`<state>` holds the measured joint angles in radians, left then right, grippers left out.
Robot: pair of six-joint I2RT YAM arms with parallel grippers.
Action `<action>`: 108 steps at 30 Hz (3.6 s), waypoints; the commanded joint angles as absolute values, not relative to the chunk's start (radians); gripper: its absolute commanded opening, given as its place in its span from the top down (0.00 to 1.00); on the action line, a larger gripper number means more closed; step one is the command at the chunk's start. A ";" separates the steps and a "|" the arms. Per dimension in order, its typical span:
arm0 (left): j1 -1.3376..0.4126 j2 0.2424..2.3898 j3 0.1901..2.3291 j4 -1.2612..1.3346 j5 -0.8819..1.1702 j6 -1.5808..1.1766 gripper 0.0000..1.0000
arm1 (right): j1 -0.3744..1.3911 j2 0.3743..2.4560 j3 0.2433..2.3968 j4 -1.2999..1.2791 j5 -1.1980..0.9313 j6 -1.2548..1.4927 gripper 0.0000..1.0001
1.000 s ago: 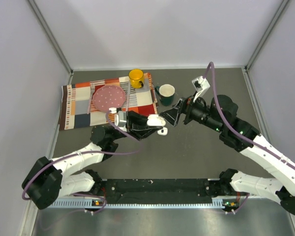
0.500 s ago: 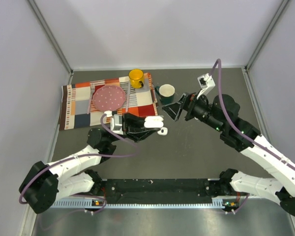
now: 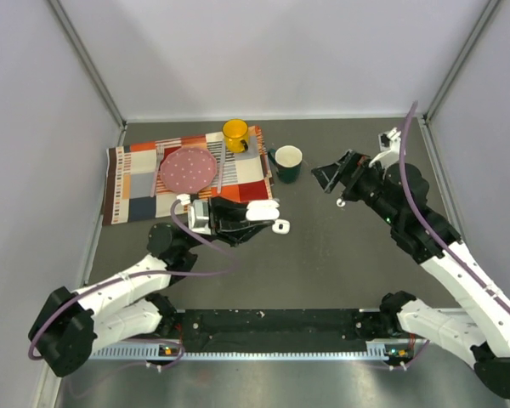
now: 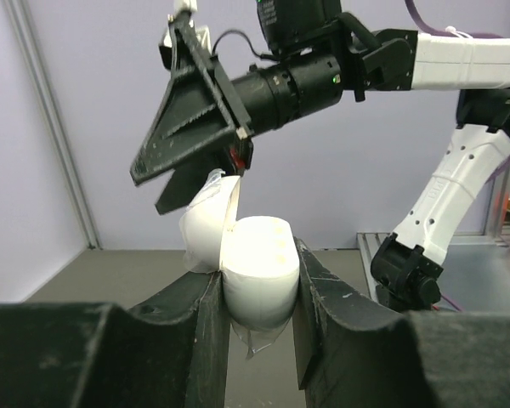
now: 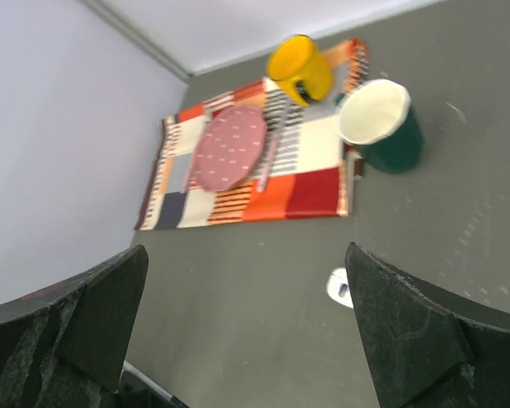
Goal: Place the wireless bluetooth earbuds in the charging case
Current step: Move the earbud to the center of the board.
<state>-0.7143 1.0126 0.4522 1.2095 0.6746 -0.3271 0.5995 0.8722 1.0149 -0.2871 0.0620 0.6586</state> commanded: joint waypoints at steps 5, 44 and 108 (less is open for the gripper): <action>-0.718 0.919 0.451 1.132 0.626 -0.267 1.00 | 0.381 0.891 0.950 -0.376 0.025 0.752 0.01; -0.710 0.770 0.430 0.942 0.537 -0.175 1.00 | 0.005 1.491 0.806 -0.121 -0.311 0.870 0.42; -0.709 0.764 0.436 0.887 0.531 -0.178 1.00 | -0.020 1.852 1.051 -0.184 -0.330 0.537 0.72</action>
<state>-0.7128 0.7700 0.4309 0.8581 0.5339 -0.1703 -0.0143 1.8381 1.0714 -0.2012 -0.3359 0.5468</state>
